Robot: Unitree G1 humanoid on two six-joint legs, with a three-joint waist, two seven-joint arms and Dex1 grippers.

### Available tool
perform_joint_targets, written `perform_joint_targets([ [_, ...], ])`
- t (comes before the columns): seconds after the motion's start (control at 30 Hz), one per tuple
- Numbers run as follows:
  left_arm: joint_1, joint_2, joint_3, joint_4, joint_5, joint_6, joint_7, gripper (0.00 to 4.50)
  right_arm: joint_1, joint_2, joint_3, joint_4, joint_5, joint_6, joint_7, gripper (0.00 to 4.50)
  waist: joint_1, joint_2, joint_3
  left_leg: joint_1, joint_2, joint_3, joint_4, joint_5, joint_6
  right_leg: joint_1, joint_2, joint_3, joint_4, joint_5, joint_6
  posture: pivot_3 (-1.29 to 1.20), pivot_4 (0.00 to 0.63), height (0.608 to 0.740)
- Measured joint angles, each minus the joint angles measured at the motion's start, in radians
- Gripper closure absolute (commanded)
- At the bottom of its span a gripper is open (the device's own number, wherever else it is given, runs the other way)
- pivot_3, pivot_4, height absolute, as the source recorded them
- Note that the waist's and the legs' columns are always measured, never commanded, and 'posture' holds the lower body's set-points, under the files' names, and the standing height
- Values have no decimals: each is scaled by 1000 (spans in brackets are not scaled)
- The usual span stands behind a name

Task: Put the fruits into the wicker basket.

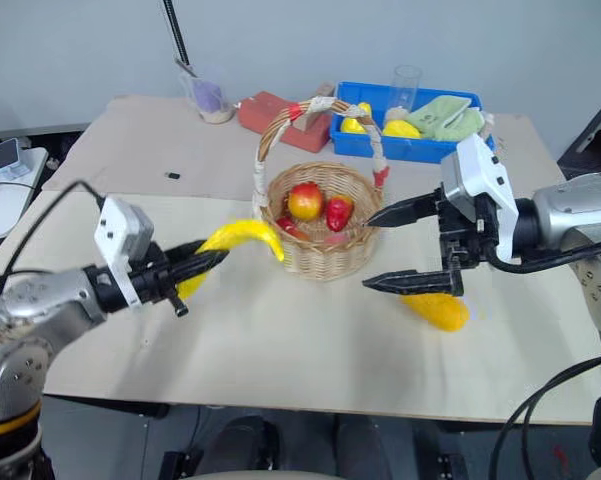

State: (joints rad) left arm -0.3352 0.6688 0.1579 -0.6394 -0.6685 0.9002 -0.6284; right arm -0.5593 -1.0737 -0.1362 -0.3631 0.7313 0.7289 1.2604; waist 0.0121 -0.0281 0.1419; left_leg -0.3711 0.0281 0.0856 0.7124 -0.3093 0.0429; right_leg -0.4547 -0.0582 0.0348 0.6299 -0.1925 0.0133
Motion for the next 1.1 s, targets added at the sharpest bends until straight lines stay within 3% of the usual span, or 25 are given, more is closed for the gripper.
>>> perform_joint_targets([
  [0.27,-249,-178,-281,273,235,-202,67,4242,81,-15,-86,-42,30,31,-66,0,-3,0,0,-1,-1,-1,0,0,0,0,1,1,0,0,0,0,150,692],
  [0.63,-363,-329,-370,572,449,-469,86,4242,140,-36,-160,-80,62,47,-128,0,-1,0,0,-2,0,-1,0,0,0,0,1,2,0,0,1,0,150,692],
  [0.7,-363,-342,-375,589,463,-491,78,3150,146,-36,-162,-80,67,47,-132,0,-1,0,0,-2,0,-1,0,0,0,0,1,2,0,0,1,0,150,692],
  [0.93,-363,-352,-374,607,483,-527,44,46,179,-52,-194,-82,75,47,-149,0,-1,0,0,-2,0,-1,0,0,0,0,1,2,0,0,2,0,150,692],
  [1.1,-355,-320,-368,580,468,-522,-15,46,246,-74,-224,-82,58,46,-151,0,-1,0,0,-2,0,-1,0,0,0,-1,1,2,0,0,2,0,150,692],
])
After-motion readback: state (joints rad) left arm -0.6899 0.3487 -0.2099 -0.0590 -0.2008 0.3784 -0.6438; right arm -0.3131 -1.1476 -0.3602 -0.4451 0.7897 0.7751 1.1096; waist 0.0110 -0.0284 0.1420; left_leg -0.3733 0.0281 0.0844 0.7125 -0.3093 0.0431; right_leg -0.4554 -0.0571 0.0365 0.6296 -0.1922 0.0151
